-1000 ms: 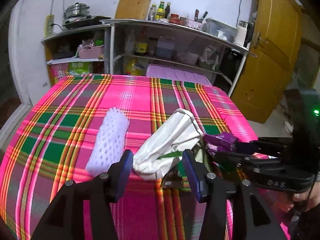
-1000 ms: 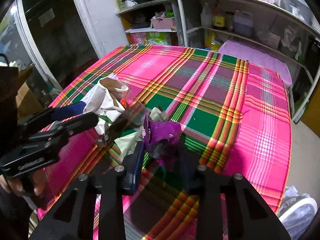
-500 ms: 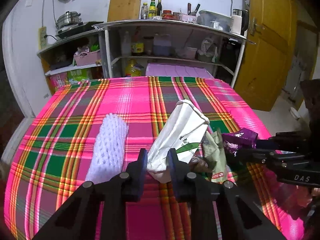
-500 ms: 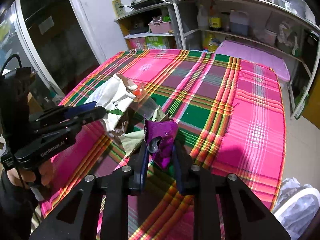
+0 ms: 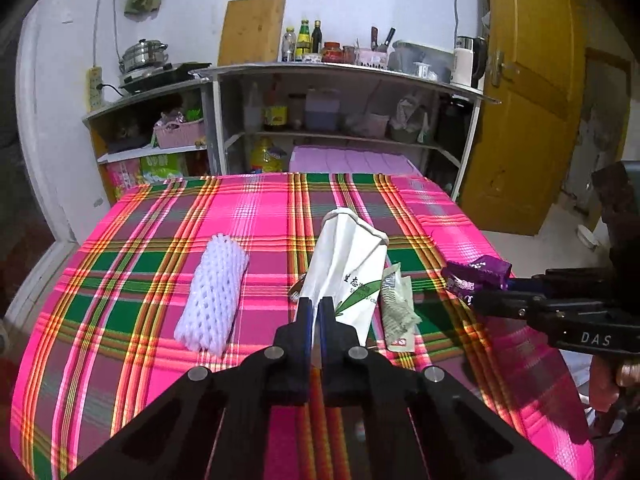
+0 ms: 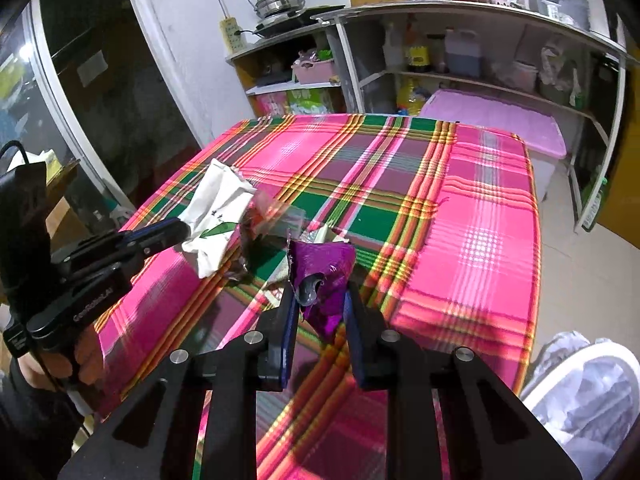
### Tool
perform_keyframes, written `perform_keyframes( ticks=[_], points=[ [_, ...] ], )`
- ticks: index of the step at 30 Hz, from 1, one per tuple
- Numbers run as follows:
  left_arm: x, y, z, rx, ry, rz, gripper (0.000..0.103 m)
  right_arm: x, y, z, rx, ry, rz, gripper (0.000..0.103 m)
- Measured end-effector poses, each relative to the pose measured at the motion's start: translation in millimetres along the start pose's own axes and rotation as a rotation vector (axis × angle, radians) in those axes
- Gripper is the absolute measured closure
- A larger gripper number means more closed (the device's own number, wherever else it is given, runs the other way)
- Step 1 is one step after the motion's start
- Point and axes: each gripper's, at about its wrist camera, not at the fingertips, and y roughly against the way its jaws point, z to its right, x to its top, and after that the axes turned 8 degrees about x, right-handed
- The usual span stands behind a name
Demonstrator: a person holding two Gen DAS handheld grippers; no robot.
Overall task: Collect trash
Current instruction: 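Carry the purple wrapper and white paper bag over the bin with both tools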
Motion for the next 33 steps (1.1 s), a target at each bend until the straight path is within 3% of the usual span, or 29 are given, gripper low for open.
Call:
perform_keyframes(
  ticks=[13,33],
  points=[
    [-19,54,33,-0.075,0.036,0.027,0.1,-27,54,-3,0.0,-0.019,0.066,0.08],
    [-36,91,130,-0.245,-0.017,0.019,0.1,-91,143,26,-0.125,-0.106,0.142,0.08]
  ],
)
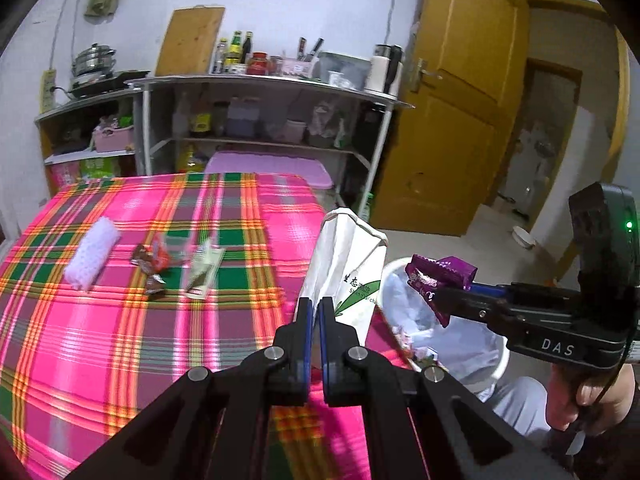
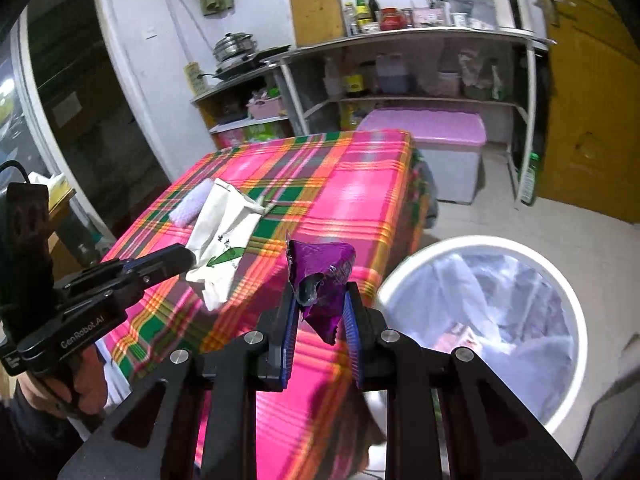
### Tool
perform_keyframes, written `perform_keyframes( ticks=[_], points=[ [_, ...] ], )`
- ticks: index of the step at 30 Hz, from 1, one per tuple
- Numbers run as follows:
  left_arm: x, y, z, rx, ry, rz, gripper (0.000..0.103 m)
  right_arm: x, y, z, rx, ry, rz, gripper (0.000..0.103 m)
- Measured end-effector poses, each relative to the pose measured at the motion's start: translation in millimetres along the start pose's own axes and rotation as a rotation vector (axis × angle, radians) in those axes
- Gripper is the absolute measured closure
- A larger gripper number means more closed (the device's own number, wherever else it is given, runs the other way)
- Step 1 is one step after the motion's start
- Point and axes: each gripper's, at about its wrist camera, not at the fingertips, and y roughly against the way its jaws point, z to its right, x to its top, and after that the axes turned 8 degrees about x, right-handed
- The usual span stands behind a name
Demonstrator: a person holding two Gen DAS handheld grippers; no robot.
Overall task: Collect trash
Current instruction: 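Carry the purple wrapper and white paper bag over the bin with both tools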
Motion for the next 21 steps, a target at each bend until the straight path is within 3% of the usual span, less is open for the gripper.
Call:
perform_keyframes(
  ticks=[21],
  points=[
    [-11,-47,91,-0.137,-0.115,-0.094,0.1,-37,37,79,-0.139,-0.163,-0.008,0.079]
  ],
)
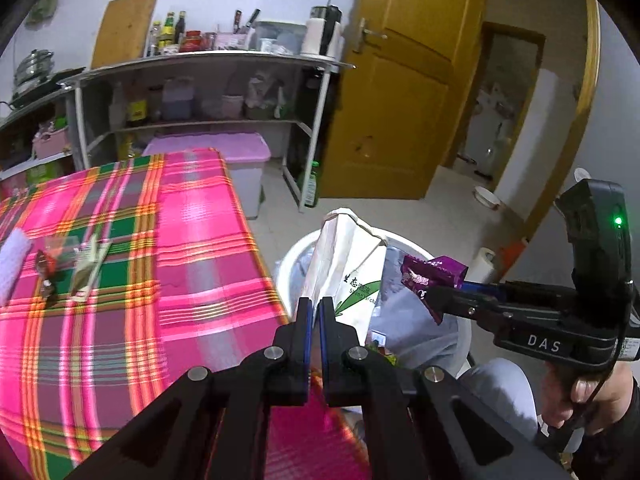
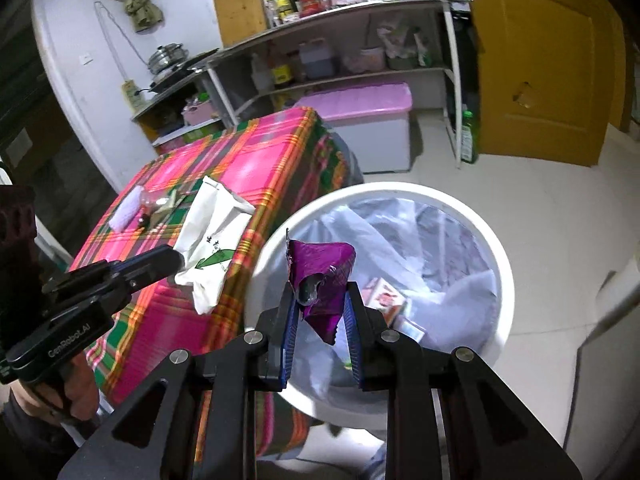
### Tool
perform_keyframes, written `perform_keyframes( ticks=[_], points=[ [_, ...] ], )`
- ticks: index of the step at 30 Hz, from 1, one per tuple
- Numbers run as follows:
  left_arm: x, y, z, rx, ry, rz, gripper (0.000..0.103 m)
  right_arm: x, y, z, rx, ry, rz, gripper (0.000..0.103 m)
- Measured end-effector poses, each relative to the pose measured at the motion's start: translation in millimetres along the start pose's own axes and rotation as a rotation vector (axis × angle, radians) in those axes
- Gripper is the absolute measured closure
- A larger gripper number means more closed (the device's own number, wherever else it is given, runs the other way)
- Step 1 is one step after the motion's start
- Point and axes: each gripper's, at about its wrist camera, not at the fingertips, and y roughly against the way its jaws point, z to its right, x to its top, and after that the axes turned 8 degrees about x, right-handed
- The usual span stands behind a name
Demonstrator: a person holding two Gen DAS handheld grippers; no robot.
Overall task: Collect trash
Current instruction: 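Carry the purple wrapper and white paper bag over the bin with both tools, then open both tools to drop the wrapper and paper bag into the bin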
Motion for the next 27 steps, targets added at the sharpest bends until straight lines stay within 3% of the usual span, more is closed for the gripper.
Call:
perform_keyframes(
  ticks=[4,9,16,27],
  points=[
    [2,-19,7,-0.022,0.0,-0.036,0.1,-3,-4,14,-0.028,-0.024,-0.018,0.077],
    [3,-39,17,-0.043,-0.014,-0.069,0.099,-7,-7,25,-0.047,-0.046,-0.032,0.056],
    [1,-51,23,-0.05,-0.019,-0.103,0.098,-9,-5,30,-0.049,-0.053,-0.037,0.055],
    [1,-26,11,-0.044,0.021,-0.056,0.098,-7,6,13,-0.017,-0.025,-0.007,0.055]
  ],
)
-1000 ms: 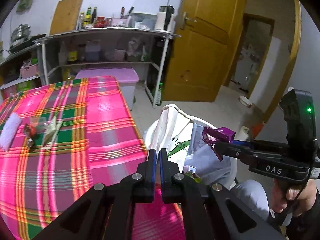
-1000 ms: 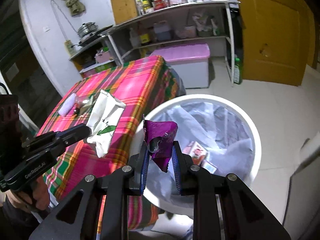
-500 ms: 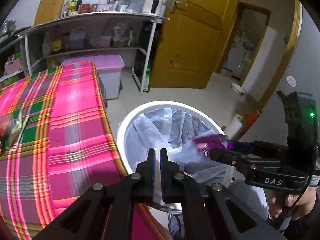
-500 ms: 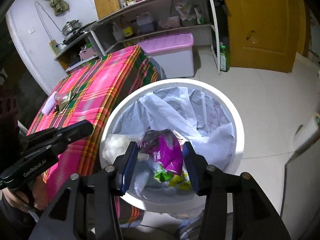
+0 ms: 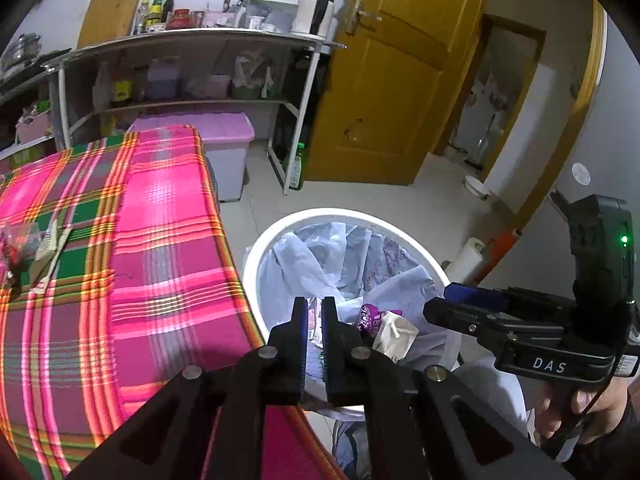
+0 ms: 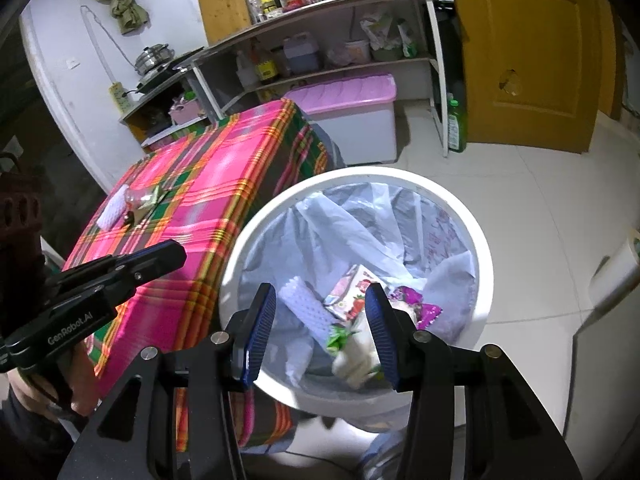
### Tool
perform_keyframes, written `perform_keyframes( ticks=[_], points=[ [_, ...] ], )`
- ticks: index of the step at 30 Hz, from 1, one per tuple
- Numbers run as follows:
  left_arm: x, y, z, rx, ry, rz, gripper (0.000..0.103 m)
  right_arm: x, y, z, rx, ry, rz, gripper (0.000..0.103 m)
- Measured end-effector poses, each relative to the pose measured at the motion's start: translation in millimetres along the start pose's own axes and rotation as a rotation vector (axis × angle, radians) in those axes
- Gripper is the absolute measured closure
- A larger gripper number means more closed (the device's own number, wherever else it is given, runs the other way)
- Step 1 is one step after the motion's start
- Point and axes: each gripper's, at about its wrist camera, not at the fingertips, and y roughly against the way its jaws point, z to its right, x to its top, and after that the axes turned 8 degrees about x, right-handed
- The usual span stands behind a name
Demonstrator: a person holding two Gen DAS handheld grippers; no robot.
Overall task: Collect trash
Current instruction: 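Open both tools to drop the wrapper and paper bag into the bin, then move both tools back over the table toward the brown and green-white wrappers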
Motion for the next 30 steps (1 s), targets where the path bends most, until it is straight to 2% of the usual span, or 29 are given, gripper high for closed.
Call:
perform_keyframes(
  ticks=[15,30],
  points=[
    [-12,50,-39,0.137,0.068,0.071,0.097,1,6,-51,0.067,0.098,0.029,0.055],
    [-23,81,-69,0.224,0.11,0.121,0.097,7,-11,-92,0.11,0.186,-0.001,0.055]
  ],
)
